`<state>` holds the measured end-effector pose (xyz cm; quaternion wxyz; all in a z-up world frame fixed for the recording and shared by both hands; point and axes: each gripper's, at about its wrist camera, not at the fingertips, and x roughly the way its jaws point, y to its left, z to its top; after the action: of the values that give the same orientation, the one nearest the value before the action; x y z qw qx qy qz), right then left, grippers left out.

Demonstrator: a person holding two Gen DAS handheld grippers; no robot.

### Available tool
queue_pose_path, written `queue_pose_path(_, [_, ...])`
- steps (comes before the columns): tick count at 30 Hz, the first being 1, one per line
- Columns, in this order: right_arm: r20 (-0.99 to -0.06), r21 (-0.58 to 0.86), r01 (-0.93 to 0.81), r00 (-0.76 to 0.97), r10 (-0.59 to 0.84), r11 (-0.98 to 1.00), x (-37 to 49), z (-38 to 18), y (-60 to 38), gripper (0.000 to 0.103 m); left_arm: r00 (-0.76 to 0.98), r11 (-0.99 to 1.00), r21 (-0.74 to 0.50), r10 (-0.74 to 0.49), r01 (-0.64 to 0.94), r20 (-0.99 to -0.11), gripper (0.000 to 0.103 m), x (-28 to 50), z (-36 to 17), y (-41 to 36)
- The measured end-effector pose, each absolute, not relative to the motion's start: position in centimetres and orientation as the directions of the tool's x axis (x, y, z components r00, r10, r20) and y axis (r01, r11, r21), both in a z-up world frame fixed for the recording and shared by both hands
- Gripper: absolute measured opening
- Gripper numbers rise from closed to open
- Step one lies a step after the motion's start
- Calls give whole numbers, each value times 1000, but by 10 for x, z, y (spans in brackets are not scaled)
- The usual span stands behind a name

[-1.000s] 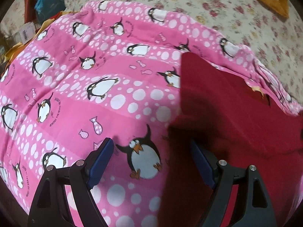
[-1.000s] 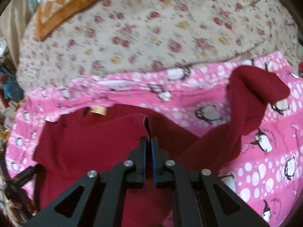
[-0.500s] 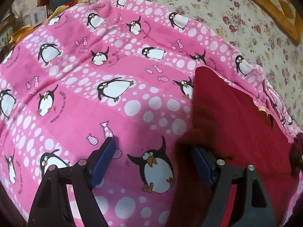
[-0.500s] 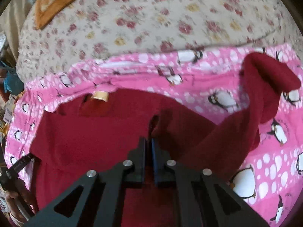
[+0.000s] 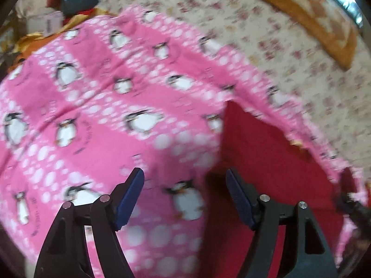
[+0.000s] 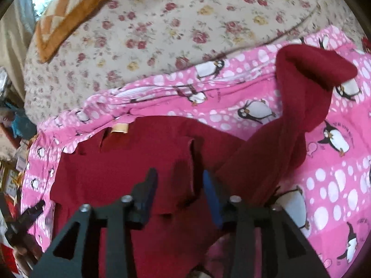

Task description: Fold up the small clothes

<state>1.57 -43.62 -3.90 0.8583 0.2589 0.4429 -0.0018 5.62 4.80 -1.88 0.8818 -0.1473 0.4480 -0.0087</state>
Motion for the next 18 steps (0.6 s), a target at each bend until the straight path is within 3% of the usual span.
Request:
queue_pose_path(3, [-764,437,225,604,227,871,19,-35,-433,61,576,949,-308,-219,-60,-788,54,77,-20,30])
queue_pose_path(7, [-772,433,219,590,235,874,23,-35,-431,64,546,976,-218,-170,-24,-820,54,110,-28,6])
queue_pose_path(12, [-776,406,200,590,221,892,29,-38,-430,66,475,979,-205,-178,-4,-862,54,139,-53,-4])
queue_pose_path(13, [-777,405,201,590,220,892,30,-40,-430,66,481,981,-192,-173,11,-859,47,139,-55,-5])
queue_pose_path(15, [-779,408,199,585,226,891,33,-44,-431,66,488,985,-167,-160,30,-858,23,139,-53,-7])
queue_pose_path(16, [-780,405,195,583,227,893,35,-46,-430,66,485,988,-153,-149,32,-862,3,139,-53,-6])
queue_pose_path(17, [-782,398,187,582,226,898,37,-47,-428,63,482,988,-150,-147,33,-864,0,139,-53,-5])
queue_pose_path(18, [-784,375,175,584,210,911,38,-46,-424,45,483,988,-153,-147,27,-864,0,138,-54,-3])
